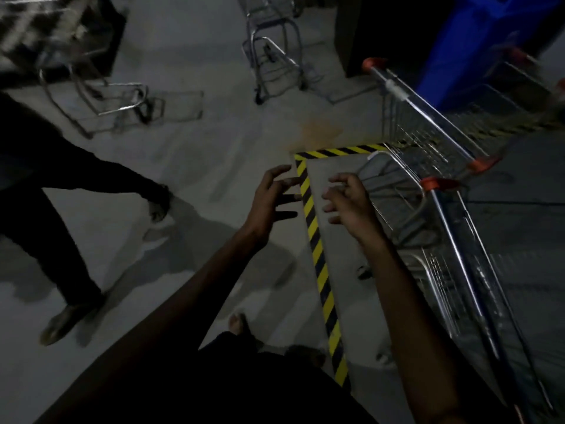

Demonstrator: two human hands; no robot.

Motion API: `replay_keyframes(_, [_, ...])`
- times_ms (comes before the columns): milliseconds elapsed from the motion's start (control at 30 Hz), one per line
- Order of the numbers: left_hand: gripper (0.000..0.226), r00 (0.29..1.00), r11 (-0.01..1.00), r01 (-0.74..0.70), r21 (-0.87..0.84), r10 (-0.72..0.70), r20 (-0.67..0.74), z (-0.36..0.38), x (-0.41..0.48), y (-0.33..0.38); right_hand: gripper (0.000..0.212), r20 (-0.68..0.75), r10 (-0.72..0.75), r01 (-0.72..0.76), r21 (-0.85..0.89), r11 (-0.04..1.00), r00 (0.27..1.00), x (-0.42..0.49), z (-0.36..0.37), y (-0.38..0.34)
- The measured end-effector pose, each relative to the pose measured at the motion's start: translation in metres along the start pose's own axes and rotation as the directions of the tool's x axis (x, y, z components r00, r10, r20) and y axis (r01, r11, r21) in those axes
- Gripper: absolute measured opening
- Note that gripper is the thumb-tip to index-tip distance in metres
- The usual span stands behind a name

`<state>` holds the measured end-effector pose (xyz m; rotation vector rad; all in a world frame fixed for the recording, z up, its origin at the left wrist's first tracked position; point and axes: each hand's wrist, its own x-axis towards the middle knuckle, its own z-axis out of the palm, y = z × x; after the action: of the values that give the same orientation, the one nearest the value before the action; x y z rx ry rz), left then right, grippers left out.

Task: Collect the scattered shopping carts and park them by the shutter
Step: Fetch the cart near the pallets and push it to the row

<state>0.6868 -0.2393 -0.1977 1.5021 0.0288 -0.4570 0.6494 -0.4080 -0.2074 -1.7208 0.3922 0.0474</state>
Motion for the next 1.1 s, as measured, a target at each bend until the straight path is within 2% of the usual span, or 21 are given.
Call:
replay_keyframes(167, [0.038, 0.996, 0.975, -0.006, -0.224, -0.014, -0.085, -0.062, -0.01, -0.003, 0.021, 0.12, -0.013, 0.024, -0.089, 0.996, 0.993, 0.009, 0.065, -0.025])
replay_keyframes(300, [0.037, 0.992, 0.956, -0.034, -0.292, -0.003, -0.126, -0.118, -0.015, -0.002, 0.022, 0.183, -0.014, 0.04, -0.14, 0.989, 0.983, 0.016, 0.129, -0.044])
replay_keyframes(400, [0.048, 0.987, 0.947, -0.052, -0.317, 0.0, -0.159, -0.171, -0.021, 0.005, 0.023, 0.222, 0.011, 0.03, -0.179, 0.983, 0.975, 0.022, 0.187, -0.059])
replay_keyframes(533, [0.057, 0.97, 0.914, -0.085, -0.396, -0.015, -0.244, -0.256, -0.033, 0.012, 0.019, 0.302, 0.014, 0.035, -0.155, 0.987, 0.953, 0.03, 0.276, -0.081])
replay_keyframes(633, [0.06, 0.947, 0.839, -0.12, -0.53, -0.064, -0.316, -0.324, -0.044, 0.014, 0.022, 0.369, 0.06, -0.037, -0.069, 0.997, 0.928, 0.034, 0.345, -0.099])
replay_keyframes(767, [0.057, 0.894, 0.683, -0.253, -0.685, -0.106, -0.436, -0.413, -0.063, 0.02, 0.029, 0.515, 0.094, -0.165, 0.093, 0.982, 0.852, 0.035, 0.433, -0.121])
replay_keyframes(833, [0.059, 0.868, 0.621, -0.327, -0.712, -0.1, -0.486, -0.454, -0.075, 0.022, 0.032, 0.586, 0.088, -0.187, 0.11, 0.976, 0.805, 0.036, 0.476, -0.131])
replay_keyframes(1000, [0.061, 0.785, 0.549, -0.488, -0.678, -0.063, -0.616, -0.551, -0.102, 0.025, 0.033, 0.73, 0.078, -0.16, 0.044, 0.986, 0.679, 0.041, 0.583, -0.154])
replay_keyframes(1100, [0.06, 0.722, 0.542, -0.544, -0.64, -0.086, -0.686, -0.604, -0.107, 0.024, 0.032, 0.788, 0.088, -0.143, 0.0, 0.99, 0.609, 0.051, 0.647, -0.166])
